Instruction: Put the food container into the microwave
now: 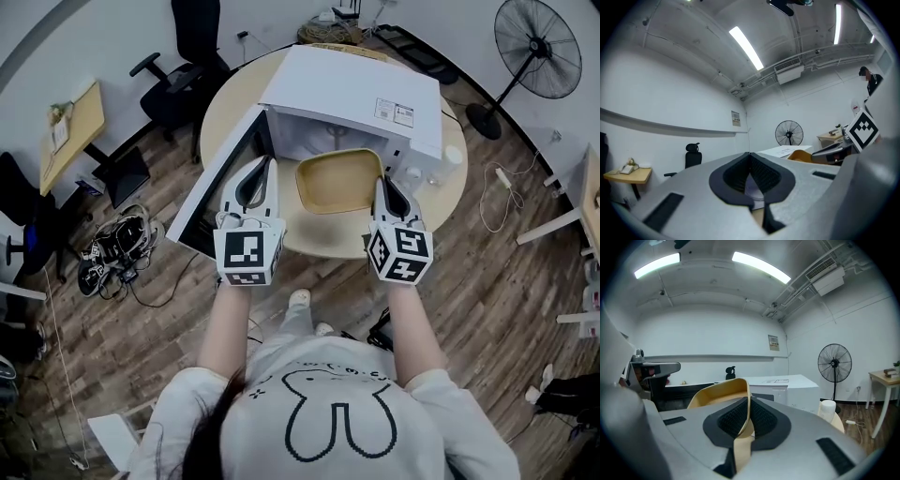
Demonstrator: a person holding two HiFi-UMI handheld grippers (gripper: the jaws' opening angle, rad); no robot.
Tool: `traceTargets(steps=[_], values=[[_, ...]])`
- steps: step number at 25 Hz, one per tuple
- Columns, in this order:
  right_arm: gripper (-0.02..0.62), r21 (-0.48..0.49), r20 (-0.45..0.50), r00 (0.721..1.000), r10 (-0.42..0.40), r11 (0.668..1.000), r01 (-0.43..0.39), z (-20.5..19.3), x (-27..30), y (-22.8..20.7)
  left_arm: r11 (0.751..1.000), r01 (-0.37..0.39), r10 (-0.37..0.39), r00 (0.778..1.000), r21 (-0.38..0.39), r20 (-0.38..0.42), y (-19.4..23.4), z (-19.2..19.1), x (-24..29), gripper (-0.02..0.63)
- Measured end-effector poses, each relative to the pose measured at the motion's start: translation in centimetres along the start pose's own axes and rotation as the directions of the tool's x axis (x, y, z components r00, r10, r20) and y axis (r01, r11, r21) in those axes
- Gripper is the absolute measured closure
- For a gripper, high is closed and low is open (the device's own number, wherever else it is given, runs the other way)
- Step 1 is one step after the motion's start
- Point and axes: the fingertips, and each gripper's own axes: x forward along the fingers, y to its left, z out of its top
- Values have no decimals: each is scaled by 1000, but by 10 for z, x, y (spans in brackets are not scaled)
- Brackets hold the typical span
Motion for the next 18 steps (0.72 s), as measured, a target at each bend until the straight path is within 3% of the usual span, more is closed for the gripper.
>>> traceTargets(steps=[18], values=[[557,25,-60,995,-82,996,84,-33,78,-11,997,79,-79,996,-10,28,24,-30,70,597]])
